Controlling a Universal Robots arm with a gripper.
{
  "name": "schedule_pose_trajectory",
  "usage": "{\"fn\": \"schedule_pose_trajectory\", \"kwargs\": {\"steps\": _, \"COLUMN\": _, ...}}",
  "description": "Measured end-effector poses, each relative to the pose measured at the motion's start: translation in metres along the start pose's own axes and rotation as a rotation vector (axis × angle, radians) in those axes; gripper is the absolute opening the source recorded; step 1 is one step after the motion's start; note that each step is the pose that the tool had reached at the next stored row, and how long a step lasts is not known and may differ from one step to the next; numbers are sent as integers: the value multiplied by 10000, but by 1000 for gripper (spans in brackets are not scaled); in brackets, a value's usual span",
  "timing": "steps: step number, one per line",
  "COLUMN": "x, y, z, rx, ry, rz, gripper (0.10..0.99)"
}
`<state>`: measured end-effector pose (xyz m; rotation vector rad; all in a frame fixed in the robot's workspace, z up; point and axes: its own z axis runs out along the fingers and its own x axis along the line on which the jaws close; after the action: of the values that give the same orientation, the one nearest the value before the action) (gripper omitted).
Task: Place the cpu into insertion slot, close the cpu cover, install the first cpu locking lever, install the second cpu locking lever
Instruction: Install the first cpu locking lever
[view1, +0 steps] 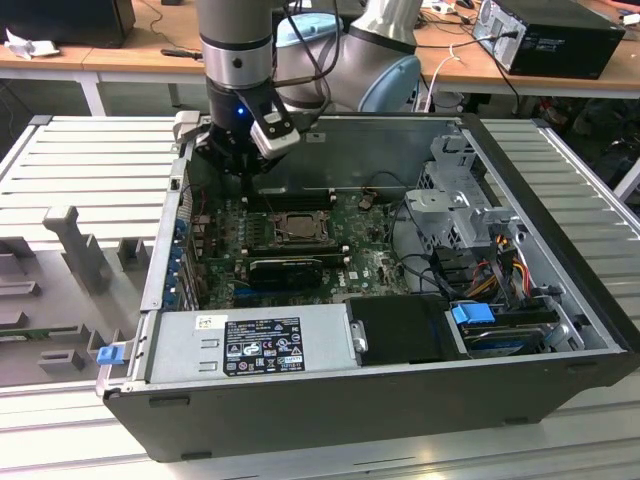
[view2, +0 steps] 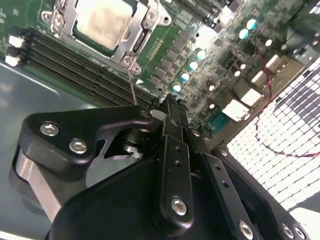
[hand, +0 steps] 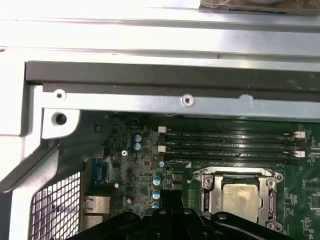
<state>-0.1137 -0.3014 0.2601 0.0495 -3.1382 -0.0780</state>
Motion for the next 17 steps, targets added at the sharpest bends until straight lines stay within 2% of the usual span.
{"fn": "schedule_pose_trajectory", "kwargs": {"steps": 4, "x": -13, "y": 78, "z": 20, "rx": 0, "ry": 2, "rz": -1, "gripper": 106}}
{"fn": "schedule_pose_trajectory", "kwargs": {"steps": 11, "x": -95, "y": 83, "z": 36, "rx": -3, "ry": 39, "rz": 2, "gripper": 106}}
{"fn": "schedule_pose_trajectory", "kwargs": {"steps": 17, "x": -123, "y": 83, "z": 40, "rx": -3, "ry": 43, "rz": 2, "gripper": 106}}
